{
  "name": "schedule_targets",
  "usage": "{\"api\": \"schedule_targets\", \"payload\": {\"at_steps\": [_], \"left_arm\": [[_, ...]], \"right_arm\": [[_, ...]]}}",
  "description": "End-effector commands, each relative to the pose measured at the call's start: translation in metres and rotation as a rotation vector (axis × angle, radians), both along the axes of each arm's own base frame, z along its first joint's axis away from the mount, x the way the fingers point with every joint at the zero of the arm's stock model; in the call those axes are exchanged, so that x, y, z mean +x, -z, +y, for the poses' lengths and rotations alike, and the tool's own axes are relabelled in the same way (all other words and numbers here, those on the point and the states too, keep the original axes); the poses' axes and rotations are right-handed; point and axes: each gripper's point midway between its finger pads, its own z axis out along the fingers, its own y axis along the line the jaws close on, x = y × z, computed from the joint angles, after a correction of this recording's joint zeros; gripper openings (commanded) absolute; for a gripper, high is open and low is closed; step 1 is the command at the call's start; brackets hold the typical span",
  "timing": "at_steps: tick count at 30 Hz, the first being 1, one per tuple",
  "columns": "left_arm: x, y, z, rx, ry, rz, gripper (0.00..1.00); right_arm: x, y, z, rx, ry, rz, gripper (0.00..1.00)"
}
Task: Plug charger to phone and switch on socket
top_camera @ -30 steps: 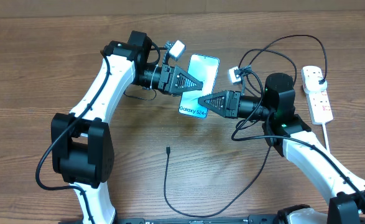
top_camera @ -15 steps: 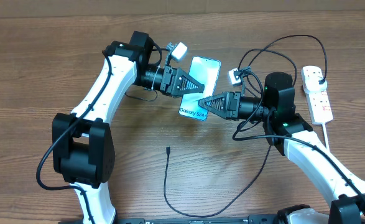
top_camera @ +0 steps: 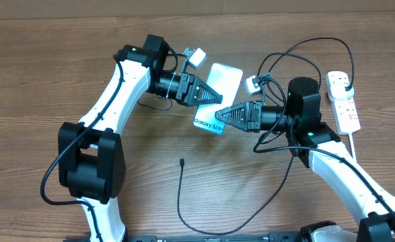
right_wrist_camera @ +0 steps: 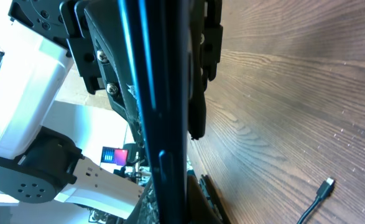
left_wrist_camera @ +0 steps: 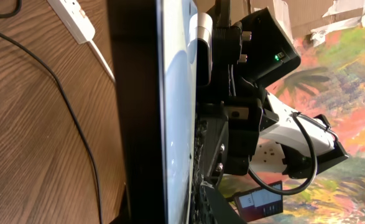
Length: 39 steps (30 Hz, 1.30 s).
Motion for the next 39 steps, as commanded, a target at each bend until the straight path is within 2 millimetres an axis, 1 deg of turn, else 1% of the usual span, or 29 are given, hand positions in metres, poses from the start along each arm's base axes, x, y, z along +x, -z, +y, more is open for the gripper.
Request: {"api": "schedule_targets", "payload": {"at_steps": [1, 6, 9, 13, 17, 22, 24, 26, 27, 28, 29, 30, 31, 32, 34, 35, 36, 37, 39], "left_arm": [[-0.009, -0.045, -0.002, -0.137, 0.017, -0.083, 0.19], [-0.009, -0.044, -0.002, -0.13, 0.017, -0.081, 0.19], [-0.009, -0.04, -0.002, -0.104, 0.015, -0.077, 0.22], [-0.011, -0.033, -0.001, -0.059, 0.013, -0.064, 0.22], [-0.012, -0.032, -0.001, -0.052, 0.013, -0.052, 0.22], [-0.012, -0.032, 0.0, -0.051, 0.012, -0.046, 0.17], [-0.012, -0.032, 0.0, -0.051, 0.012, -0.045, 0.12], [-0.012, -0.032, 0.0, -0.05, 0.012, -0.045, 0.04], [-0.012, -0.032, 0.0, -0.05, 0.012, -0.045, 0.04], [-0.012, -0.032, 0.0, -0.047, 0.012, -0.046, 0.04], [-0.012, -0.03, 0.0, -0.035, 0.011, -0.041, 0.04], [-0.011, -0.026, 0.0, -0.009, 0.008, -0.028, 0.04], [-0.011, -0.019, 0.001, 0.035, 0.003, -0.014, 0.04], [-0.01, -0.011, 0.002, 0.09, -0.002, -0.005, 0.04], [-0.008, 0.008, 0.007, 0.21, -0.015, -0.005, 0.04], [-0.007, 0.017, 0.009, 0.264, -0.023, -0.005, 0.04], [-0.006, 0.023, 0.011, 0.303, -0.03, 0.002, 0.04], [-0.005, 0.03, 0.014, 0.354, -0.042, 0.023, 0.04], [-0.006, 0.039, 0.019, 0.427, -0.063, 0.074, 0.04]], "right_arm": [[-0.007, 0.009, 0.002, -0.003, -0.023, 0.047, 0.04], [-0.012, 0.006, 0.003, 0.013, -0.056, 0.048, 0.04], [-0.015, 0.004, 0.003, 0.021, -0.072, 0.049, 0.04], [-0.017, 0.003, 0.003, 0.027, -0.084, 0.051, 0.04], [-0.017, 0.003, 0.003, 0.027, -0.084, 0.051, 0.04], [-0.017, 0.003, 0.003, 0.027, -0.084, 0.051, 0.04], [-0.017, 0.003, 0.003, 0.027, -0.083, 0.05, 0.04], [-0.016, 0.003, 0.003, 0.028, -0.084, 0.045, 0.04], [-0.016, 0.002, 0.003, 0.029, -0.084, 0.04, 0.14], [-0.016, 0.001, 0.003, 0.031, -0.085, 0.034, 0.27], [-0.015, 0.0, 0.003, 0.033, -0.086, 0.024, 0.36], [-0.016, -0.003, 0.004, 0.041, -0.097, 0.01, 0.43], [-0.018, -0.007, 0.004, 0.056, -0.116, -0.016, 0.51], [-0.02, -0.013, 0.003, 0.072, -0.137, -0.043, 0.67], [-0.022, -0.024, -0.001, 0.105, -0.171, -0.087, 0.86], [-0.02, -0.027, -0.006, 0.115, -0.172, -0.094, 0.93], [-0.018, -0.029, -0.01, 0.12, -0.166, -0.095, 0.96], [-0.014, -0.03, -0.016, 0.121, -0.146, -0.094, 0.99], [-0.006, -0.029, -0.027, 0.117, -0.104, -0.087, 1.0]]}}
